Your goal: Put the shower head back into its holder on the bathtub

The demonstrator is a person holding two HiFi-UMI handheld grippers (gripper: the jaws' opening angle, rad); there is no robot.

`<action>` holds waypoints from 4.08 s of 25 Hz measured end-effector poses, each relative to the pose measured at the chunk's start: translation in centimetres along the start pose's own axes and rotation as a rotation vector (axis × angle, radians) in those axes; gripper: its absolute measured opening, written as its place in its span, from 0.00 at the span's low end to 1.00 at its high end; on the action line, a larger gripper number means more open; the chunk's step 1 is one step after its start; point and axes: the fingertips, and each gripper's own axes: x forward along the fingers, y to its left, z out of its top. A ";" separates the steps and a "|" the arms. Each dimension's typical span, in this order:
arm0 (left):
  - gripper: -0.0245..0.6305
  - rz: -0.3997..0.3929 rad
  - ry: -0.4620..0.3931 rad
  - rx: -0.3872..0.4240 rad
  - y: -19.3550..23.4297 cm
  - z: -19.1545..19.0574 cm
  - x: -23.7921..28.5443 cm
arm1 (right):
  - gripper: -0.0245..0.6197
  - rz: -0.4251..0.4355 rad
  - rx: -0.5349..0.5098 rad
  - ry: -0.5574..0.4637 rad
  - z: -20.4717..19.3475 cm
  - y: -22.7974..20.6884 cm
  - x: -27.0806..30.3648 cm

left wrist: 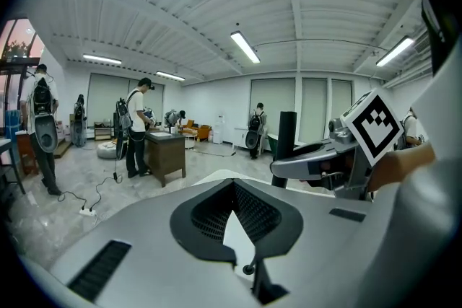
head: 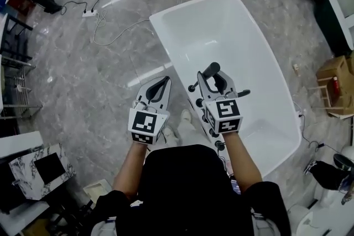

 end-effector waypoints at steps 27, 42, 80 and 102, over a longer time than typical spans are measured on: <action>0.06 -0.031 0.225 -0.105 2.0 -14.0 6.3 | 0.25 0.032 0.049 0.279 -15.4 -0.4 7.1; 0.06 -0.039 0.320 -0.151 1.1 -20.8 8.1 | 0.25 0.056 0.058 0.409 -23.3 -1.1 10.1; 0.06 -0.016 0.424 -0.205 3.4 -29.4 9.8 | 0.25 0.050 0.036 0.573 -34.8 -0.4 16.2; 0.06 -0.049 0.437 -0.215 2.9 -28.4 10.2 | 0.31 0.079 0.085 0.575 -33.9 0.3 15.9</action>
